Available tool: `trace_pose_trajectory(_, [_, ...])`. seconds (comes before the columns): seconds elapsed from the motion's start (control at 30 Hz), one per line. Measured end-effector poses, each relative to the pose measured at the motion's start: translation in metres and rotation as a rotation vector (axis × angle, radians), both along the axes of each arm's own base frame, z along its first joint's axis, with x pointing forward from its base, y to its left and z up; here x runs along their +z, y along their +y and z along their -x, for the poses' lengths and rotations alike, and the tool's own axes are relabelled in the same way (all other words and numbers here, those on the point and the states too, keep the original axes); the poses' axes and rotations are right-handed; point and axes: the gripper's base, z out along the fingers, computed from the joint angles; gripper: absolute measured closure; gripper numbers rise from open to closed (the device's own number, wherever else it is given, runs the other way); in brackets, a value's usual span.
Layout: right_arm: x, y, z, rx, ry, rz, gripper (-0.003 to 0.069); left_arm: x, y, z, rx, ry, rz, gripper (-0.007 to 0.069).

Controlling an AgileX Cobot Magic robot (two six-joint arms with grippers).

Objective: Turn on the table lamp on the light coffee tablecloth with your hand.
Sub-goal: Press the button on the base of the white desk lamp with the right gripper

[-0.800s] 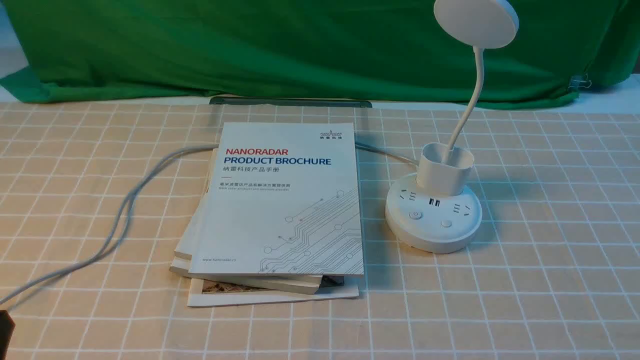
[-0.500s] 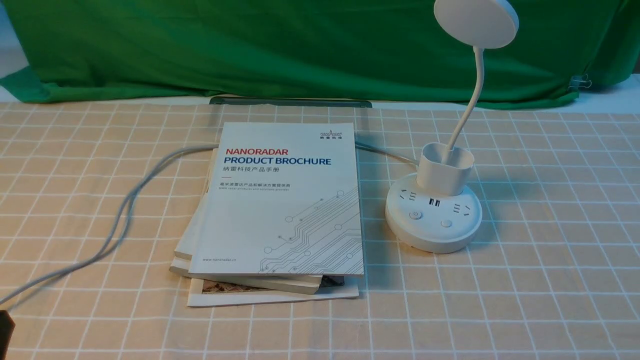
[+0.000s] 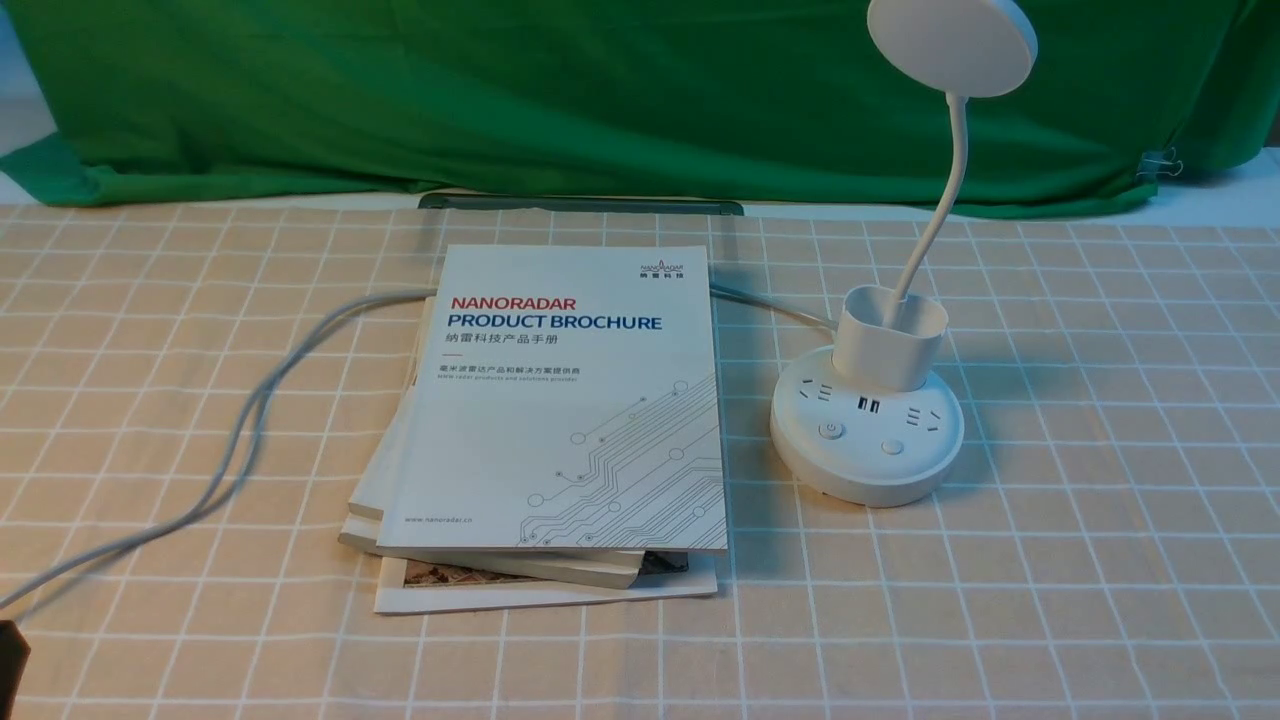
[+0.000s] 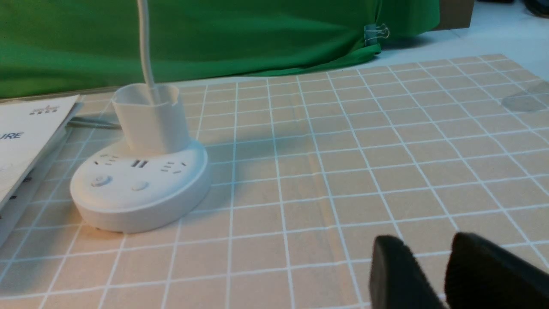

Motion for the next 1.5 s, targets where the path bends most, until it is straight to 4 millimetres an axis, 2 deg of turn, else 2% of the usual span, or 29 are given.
trace_pose_trajectory(0.67, [0.0000,0.0000,0.0000,-0.004,0.000,-0.026,0.0418,0.0000,0.0000,0.0000,0.000,0.000,0.000,0.0603])
trace_pose_trajectory(0.73, [0.0000,0.0001,0.0000,-0.018,-0.001,-0.119,0.0418,0.0000,0.0000,0.0000,0.000,0.000,0.000,0.0603])
trace_pose_trajectory(0.8, [0.0003,0.0010,-0.0001,-0.039,-0.004,-0.303,0.0418,0.0000,0.0000,0.0000,0.000,0.000,0.000,0.0603])
trace_pose_trajectory(0.83, [0.0003,0.0010,-0.0001,-0.042,-0.005,-0.319,0.0418,0.0000,0.0000,0.0000,0.000,0.000,0.000,0.0603])
trace_pose_trajectory(0.87, [0.0004,0.0023,-0.0001,-0.061,-0.003,-0.525,0.0418,0.0000,0.0000,0.0000,0.000,0.000,0.000,0.0603])
trace_pose_trajectory(0.93, [0.0008,0.0039,-0.0001,-0.086,0.001,-0.780,0.0418,0.0000,0.0000,0.0000,0.000,0.000,0.000,0.0603])
trace_pose_trajectory(0.97, [0.0008,0.0040,-0.0001,-0.089,0.002,-0.807,0.0418,0.0000,0.0000,0.0000,0.000,0.000,0.000,0.0603])
trace_pose_trajectory(1.0, [0.0009,0.0048,-0.0001,-0.112,0.007,-0.997,0.0418,0.0000,0.0000,0.0000,0.000,0.000,0.000,0.0603])
trace_pose_trajectory(1.07, [0.0010,0.0052,-0.0001,-0.125,0.011,-1.096,0.0418,0.0000,0.0000,0.0000,0.000,0.000,0.000,0.0603])
trace_pose_trajectory(1.17, [0.0010,0.0053,-0.0001,-0.128,0.012,-1.121,0.0418,0.0000,0.0000,0.0000,0.000,0.000,0.000,0.0603])
trace_pose_trajectory(1.5, [0.0000,0.0060,0.0001,-0.085,0.021,-0.881,0.0418,0.0000,0.0000,0.0000,0.000,0.000,0.000,0.0603])
